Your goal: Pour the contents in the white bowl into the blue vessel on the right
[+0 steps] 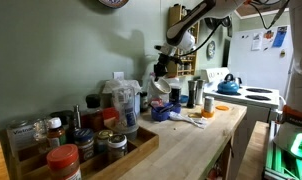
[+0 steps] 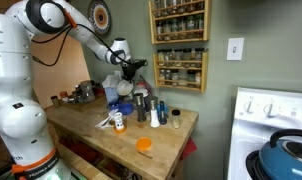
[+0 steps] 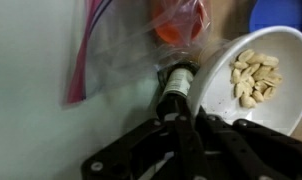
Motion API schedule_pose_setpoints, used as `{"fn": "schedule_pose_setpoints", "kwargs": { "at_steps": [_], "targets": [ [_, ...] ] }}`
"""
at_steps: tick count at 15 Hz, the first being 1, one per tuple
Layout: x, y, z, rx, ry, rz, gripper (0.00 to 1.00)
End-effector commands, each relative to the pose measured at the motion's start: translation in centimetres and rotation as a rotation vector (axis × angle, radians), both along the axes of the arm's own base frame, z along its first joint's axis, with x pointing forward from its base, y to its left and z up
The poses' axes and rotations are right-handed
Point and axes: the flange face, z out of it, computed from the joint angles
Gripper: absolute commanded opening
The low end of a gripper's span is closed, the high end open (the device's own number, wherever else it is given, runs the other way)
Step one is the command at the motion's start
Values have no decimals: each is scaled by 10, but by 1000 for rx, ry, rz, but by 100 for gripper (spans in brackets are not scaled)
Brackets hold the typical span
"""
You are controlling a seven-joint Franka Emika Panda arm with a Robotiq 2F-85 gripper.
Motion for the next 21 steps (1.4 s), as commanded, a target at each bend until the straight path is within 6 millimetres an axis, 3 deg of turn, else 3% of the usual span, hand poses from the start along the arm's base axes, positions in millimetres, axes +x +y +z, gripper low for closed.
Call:
{"fn": "schedule_pose_setpoints", "kwargs": {
  "at_steps": [1, 4, 5, 7, 8, 14, 21],
  "targets": [
    [-16, -2, 3, -1, -70, -33, 2],
    [-17, 2, 6, 27, -119, -25, 2],
    [-6, -2, -2, 2, -99, -35, 7],
    [-8, 3, 0, 19, -103, -31, 7],
    [-8, 3, 0, 20, -126, -47, 2],
    [-19, -22, -5, 28, -235, -137, 2],
    [-39, -35, -6, 5, -281, -144, 2]
  ]
}}
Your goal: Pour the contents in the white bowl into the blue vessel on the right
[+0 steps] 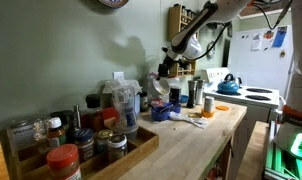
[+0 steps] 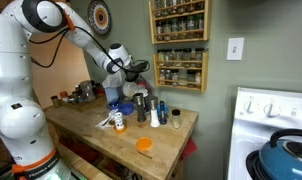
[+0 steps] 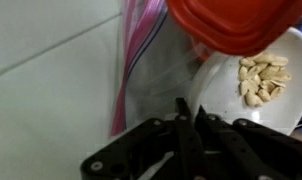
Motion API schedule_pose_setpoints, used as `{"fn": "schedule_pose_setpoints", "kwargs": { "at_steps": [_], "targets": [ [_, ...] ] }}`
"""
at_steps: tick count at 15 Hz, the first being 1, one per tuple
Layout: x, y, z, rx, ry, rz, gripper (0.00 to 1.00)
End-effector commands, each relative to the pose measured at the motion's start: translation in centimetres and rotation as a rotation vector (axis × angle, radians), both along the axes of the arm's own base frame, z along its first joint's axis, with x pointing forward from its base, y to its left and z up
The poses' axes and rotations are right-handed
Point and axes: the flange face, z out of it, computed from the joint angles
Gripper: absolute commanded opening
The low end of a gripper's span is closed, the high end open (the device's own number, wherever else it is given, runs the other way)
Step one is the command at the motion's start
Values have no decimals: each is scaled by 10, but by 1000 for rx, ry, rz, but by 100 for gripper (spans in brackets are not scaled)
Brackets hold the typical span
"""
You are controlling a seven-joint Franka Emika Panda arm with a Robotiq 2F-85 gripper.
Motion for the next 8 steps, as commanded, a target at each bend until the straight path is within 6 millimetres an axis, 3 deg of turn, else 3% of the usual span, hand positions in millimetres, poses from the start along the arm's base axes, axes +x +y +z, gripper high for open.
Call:
{"fn": "schedule_pose_setpoints", "kwargs": {
  "at_steps": [1, 4, 7, 8],
  "targets": [
    [-20, -6, 12, -22, -53, 10, 2],
    [-33, 0, 17, -6, -39, 57, 2],
    [-39, 20, 35, 45, -64, 156, 2],
    [-27, 13, 17, 26, -51, 97, 7]
  ]
}}
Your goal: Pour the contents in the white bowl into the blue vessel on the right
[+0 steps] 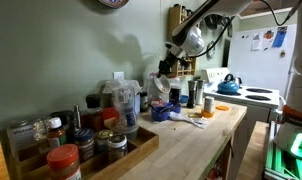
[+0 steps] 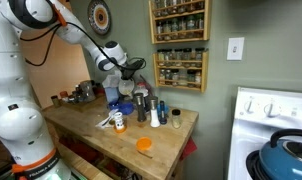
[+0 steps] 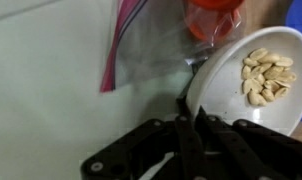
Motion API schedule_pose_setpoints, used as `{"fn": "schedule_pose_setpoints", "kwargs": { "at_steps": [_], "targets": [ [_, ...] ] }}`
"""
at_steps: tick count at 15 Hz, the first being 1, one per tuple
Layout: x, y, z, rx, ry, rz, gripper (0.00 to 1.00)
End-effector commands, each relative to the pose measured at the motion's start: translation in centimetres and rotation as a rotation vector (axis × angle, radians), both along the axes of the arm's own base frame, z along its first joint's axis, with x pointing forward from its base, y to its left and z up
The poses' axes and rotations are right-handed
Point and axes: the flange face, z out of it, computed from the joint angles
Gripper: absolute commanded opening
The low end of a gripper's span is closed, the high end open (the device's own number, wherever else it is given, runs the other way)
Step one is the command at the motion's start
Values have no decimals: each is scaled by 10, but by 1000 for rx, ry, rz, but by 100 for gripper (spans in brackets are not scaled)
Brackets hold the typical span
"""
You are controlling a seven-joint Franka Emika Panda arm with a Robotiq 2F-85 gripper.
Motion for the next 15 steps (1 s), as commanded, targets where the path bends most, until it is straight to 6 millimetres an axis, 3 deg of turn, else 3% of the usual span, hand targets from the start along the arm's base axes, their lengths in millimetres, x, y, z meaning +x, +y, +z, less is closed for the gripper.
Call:
{"fn": "schedule_pose_setpoints", "kwargs": {
  "at_steps": [1, 3, 10, 15],
  "targets": [
    [-3, 6, 5, 8, -7, 25, 7],
    [-6, 12, 14, 14, -19, 43, 2],
    [-3, 6, 7, 98, -23, 54, 2],
    [-7, -11, -4, 156, -37, 105, 2]
  ]
}}
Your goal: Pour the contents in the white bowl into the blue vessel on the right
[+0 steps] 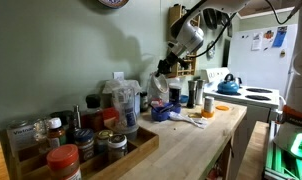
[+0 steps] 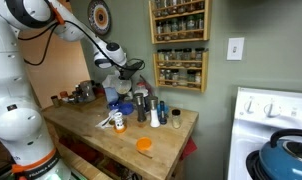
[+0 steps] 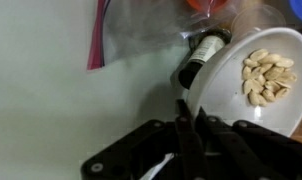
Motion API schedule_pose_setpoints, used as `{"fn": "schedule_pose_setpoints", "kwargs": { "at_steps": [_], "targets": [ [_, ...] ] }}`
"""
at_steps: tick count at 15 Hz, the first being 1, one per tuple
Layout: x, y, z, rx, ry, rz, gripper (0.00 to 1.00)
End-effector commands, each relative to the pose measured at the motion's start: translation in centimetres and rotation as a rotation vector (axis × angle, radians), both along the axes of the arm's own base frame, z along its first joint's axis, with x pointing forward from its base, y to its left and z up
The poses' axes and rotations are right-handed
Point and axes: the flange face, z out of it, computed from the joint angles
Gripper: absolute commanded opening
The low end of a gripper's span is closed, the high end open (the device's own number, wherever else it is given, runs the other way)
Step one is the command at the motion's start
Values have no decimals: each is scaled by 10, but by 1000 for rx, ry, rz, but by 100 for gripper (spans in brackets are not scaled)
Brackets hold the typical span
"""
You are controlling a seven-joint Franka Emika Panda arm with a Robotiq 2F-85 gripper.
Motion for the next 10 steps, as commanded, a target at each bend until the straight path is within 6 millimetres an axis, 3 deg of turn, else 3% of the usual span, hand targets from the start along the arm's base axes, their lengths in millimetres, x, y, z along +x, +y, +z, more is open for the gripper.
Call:
{"fn": "schedule_pose_setpoints", "kwargs": {
  "at_steps": [1, 2, 4, 5, 10],
  "targets": [
    [1, -13, -4, 67, -1, 67, 2],
    [-1, -6, -5, 25, 3, 29, 7],
    [0, -11, -8, 45, 10, 51, 7],
    [0, -8, -2, 18, -35, 96, 2],
    [0, -3, 7, -61, -130, 219, 2]
  ]
}}
